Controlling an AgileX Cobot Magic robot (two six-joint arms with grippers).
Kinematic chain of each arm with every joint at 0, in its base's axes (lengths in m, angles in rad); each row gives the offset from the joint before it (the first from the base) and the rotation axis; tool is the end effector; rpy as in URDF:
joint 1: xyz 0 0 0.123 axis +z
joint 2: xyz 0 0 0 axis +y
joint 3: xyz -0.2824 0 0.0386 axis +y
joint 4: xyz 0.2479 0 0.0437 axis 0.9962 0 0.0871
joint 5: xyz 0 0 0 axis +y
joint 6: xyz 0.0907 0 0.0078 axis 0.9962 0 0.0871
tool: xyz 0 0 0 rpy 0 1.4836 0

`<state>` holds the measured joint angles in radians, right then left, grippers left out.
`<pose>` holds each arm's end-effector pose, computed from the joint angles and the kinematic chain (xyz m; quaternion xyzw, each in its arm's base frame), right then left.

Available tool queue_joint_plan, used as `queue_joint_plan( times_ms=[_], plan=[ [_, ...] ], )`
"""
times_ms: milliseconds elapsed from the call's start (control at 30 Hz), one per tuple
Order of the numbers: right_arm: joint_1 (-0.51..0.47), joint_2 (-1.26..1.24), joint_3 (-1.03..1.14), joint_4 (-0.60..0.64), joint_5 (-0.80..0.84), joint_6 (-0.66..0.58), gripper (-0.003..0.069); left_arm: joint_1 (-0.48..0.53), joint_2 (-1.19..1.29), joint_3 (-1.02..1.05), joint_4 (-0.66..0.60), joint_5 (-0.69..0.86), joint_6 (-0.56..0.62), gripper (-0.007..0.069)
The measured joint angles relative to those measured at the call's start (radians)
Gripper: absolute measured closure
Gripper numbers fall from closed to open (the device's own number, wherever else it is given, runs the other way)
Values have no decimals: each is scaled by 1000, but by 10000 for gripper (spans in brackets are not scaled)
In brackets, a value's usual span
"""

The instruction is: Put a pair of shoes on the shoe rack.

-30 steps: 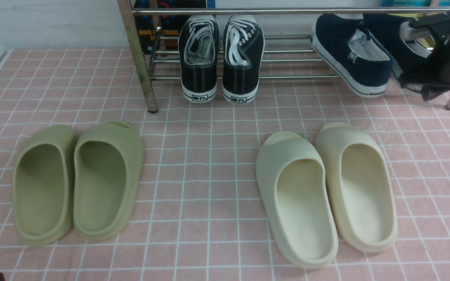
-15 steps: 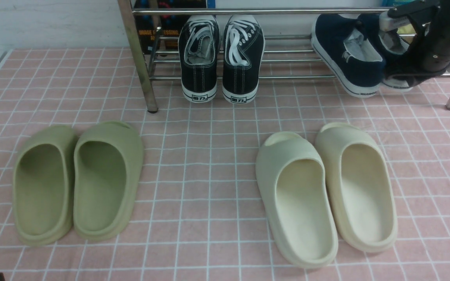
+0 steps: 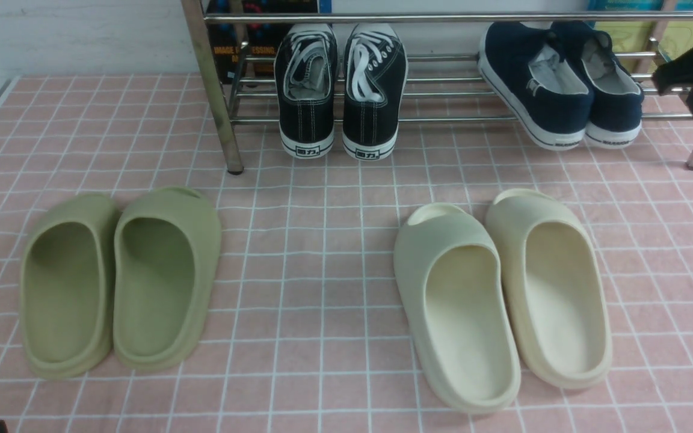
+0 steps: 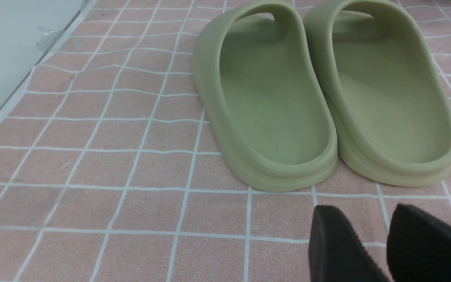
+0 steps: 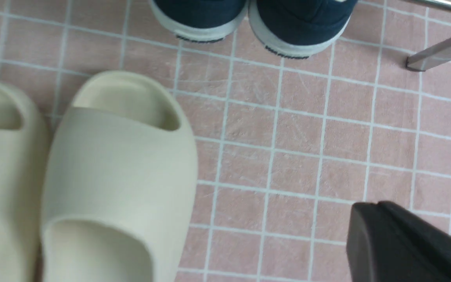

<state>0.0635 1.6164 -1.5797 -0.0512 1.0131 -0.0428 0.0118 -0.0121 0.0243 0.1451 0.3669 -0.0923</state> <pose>0.3522 0.0184 0.3632 -0.0571 0.9521 -0.0217 0.2996 0.0526 0.0054 0.1729 -0.0029 0.8012 0.0372 0.5972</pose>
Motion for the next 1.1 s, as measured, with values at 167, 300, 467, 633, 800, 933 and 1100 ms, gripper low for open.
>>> queue_joint_plan(
  times_ms=[167, 300, 467, 633, 800, 933, 1100],
  plan=[
    [0, -359, 303, 38, -130, 0, 663, 0, 0, 0, 0, 0, 0, 385],
    [0, -587, 457, 43, -189, 0, 662, 0, 0, 0, 0, 0, 0, 385],
    [0, -811, 604, 89, -187, 0, 666, 0, 0, 0, 0, 0, 0, 385],
    [0, -955, 691, 155, -185, 0, 676, 0, -1, 0, 0, 0, 0, 385],
    [0, -1026, 708, 168, -196, 0, 676, 0, -1, 0, 0, 0, 0, 385],
    [0, -1055, 708, 182, -195, 0, 676, 0, -1, 0, 0, 0, 0, 385],
    [1, -1062, 714, 193, -192, 0, 673, 0, -1, 0, 0, 0, 0, 385]
  ],
)
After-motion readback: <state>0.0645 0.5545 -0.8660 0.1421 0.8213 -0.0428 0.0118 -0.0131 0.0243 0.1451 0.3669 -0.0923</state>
